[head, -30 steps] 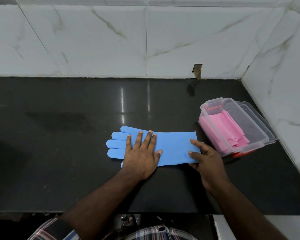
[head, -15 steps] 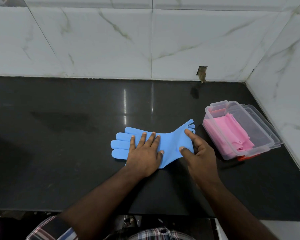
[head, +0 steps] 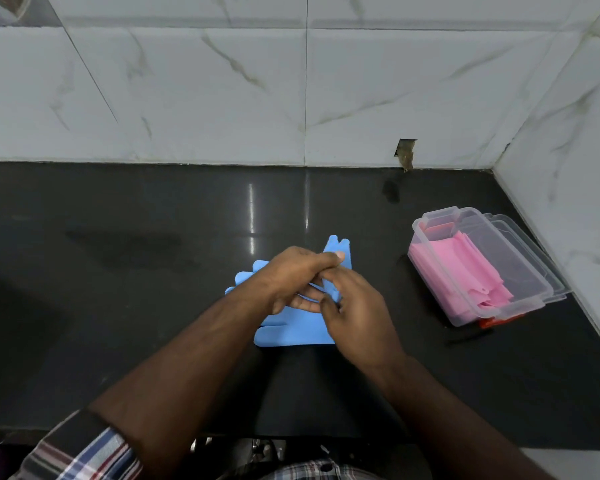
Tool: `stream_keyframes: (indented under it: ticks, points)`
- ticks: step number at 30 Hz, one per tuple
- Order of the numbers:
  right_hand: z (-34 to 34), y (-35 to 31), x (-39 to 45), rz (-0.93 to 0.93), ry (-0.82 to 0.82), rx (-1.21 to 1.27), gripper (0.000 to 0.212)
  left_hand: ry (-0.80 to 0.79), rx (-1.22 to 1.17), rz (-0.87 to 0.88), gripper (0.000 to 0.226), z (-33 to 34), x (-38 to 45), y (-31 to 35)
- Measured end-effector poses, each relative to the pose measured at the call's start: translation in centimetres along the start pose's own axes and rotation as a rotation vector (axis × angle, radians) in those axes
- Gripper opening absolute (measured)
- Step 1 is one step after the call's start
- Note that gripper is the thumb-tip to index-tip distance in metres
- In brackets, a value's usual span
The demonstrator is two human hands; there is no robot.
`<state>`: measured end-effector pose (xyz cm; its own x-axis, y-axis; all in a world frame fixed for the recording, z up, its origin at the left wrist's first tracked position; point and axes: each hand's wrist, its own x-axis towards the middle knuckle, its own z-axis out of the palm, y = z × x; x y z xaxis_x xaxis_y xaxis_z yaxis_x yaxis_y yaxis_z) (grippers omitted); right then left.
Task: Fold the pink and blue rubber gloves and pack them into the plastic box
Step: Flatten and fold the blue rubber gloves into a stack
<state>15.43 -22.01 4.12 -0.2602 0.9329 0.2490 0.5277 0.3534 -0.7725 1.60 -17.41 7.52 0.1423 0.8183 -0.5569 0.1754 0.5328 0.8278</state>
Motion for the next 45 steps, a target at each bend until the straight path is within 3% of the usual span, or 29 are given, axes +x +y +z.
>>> stream_keyframes:
  ticks: [3, 8, 14, 18, 23, 27, 37, 45]
  points:
    - [0.6, 0.8, -0.7, 0.034, -0.04, 0.075, 0.031, 0.061, 0.027, 0.014, 0.017, -1.4, 1.0, -1.2]
    - [0.1, 3.5, -1.6, 0.302, 0.074, 0.162, 0.037, 0.12, -0.013, -0.016, 0.019, -2.7, 1.3, -2.9]
    - [1.1, 5.0, -1.6, 0.301, -0.135, 0.112, 0.072, 0.147, -0.039, 0.041, 0.016, -3.6, 0.7, -4.0]
    - [2.4, 5.3, -1.7, 0.275, -0.204, -0.081, 0.099, 0.201, -0.046, 0.056, 0.017, -4.2, 0.4, -4.1]
    - [3.8, 5.5, -1.8, 0.163, -0.121, -0.22, 0.078, 0.228, -0.021, 0.06, 0.019, -4.4, 0.1, -3.7]
    - [4.4, 6.0, -2.3, 0.064, -0.15, -0.338, 0.071, 0.27, -0.009, 0.054, 0.022, -5.1, -0.4, -3.7]
    - [4.7, 5.3, -2.3, 0.058, -0.223, -0.433, 0.07, 0.465, 0.404, 0.022, 0.015, -6.9, -1.9, -5.9]
    - [4.8, 5.0, -2.2, 0.022, -0.247, -0.562, 0.066, 0.497, 0.331, 0.007, 0.011, -7.6, -2.4, -6.8]
